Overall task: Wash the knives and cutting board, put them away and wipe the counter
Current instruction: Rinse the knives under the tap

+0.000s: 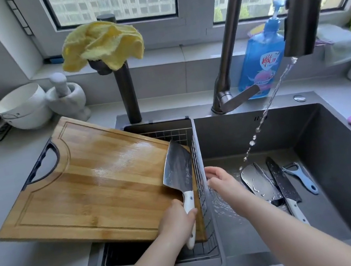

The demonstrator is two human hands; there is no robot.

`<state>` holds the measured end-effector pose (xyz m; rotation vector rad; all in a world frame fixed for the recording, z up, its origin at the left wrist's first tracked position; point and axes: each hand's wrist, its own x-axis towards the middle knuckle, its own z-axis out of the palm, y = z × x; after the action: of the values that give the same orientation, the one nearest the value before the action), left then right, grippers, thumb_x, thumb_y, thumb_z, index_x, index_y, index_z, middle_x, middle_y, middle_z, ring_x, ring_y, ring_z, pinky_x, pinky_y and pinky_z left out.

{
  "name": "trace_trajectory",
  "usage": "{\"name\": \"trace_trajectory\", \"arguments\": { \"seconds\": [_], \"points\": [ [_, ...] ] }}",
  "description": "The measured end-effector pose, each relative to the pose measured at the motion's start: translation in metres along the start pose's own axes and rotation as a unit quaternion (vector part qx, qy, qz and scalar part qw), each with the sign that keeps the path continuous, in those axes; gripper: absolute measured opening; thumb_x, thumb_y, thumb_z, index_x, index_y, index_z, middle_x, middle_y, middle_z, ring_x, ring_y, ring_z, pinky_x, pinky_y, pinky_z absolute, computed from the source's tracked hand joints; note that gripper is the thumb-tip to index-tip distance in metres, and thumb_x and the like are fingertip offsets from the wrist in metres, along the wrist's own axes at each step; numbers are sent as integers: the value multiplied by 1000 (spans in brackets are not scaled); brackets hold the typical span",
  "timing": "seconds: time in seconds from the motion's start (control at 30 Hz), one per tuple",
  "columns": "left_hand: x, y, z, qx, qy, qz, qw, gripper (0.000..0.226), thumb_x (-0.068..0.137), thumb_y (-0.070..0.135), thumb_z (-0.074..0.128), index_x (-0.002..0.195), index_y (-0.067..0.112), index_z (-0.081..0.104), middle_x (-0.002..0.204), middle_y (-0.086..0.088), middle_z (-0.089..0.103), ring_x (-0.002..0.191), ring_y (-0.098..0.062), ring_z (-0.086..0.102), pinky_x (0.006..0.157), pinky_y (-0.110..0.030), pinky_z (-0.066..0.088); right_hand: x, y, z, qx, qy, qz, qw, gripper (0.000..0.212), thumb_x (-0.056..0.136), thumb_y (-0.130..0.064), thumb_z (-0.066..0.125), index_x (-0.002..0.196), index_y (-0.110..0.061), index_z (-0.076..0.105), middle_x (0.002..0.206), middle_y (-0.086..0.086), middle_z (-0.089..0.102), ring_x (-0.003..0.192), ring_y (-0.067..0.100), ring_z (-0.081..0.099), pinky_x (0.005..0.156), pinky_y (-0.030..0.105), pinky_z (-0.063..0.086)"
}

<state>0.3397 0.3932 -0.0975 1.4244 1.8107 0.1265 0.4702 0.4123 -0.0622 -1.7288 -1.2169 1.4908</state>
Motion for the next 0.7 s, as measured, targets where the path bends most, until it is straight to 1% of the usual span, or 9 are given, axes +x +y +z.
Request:
{"name": "trace_trajectory", "arguments": {
  "seconds": [0.13,0.2,0.3,0.37,0.43,0.53,0.6,0.67,0.7],
  "points": [
    [3,4,3,28,5,3,1000,36,88,36,55,114,13,48,112,-5,61,99,-22,59,78,-30,45,-1,2,-5,19,0,15,1000,51,92,2,34,141,-10,31,142,1,44,130,16,41,96,22,31],
    [4,6,6,26,5,3,1000,36,86,36,59,113,13,51,112,-4,61,100,-21,59,78,-29,45,-2,7,-9,34,2,19,999,53,90,5,33,141,-8,31,140,3,47,127,17,46,96,22,35],
    [4,8,13,20,8,8,1000,33,85,35,60,110,15,57,110,-3,64,99,-21,60,73,-26,43,-8,18,-18,39,-6,30,999,51,90,6,33,139,-9,33,136,5,51,116,16,55,93,23,39],
    [3,9,18,26,12,16,999,30,85,33,58,110,16,59,111,-4,65,101,-22,59,72,-25,41,-12,28,-23,34,-26,36,998,48,90,5,34,136,-8,37,127,5,55,106,15,57,92,24,40],
    [2,11,20,33,18,18,999,29,86,32,57,111,17,59,112,-4,65,104,-23,59,74,-24,41,-16,33,-25,22,-51,41,998,45,87,2,39,131,-7,43,114,2,59,98,14,61,88,21,44],
    [0,14,21,37,27,11,999,29,86,31,56,112,20,60,113,-3,65,106,-24,58,75,-24,42,-19,36,-27,20,-95,44,994,45,72,-5,41,115,-12,52,99,-5,63,85,4,64,75,12,45],
    [-2,16,22,41,36,4,998,29,87,30,54,113,21,61,114,-5,65,107,-25,57,76,-25,43,-18,38,-30,23,-125,38,991,37,76,2,37,105,-15,54,95,-8,64,78,0,65,74,13,44],
    [-2,19,24,48,41,-3,998,31,88,30,53,116,21,59,116,-6,64,109,-26,57,79,-26,44,-17,38,-33,25,-151,33,988,40,81,9,32,105,-15,54,96,-8,64,79,0,65,74,15,45],
    [-2,19,24,50,42,-6,998,32,88,30,53,118,21,58,117,-6,64,109,-26,57,80,-27,44,-17,38,-35,25,-159,30,986,40,81,9,33,105,-15,53,97,-7,64,81,1,65,75,15,45]
  ]
}}
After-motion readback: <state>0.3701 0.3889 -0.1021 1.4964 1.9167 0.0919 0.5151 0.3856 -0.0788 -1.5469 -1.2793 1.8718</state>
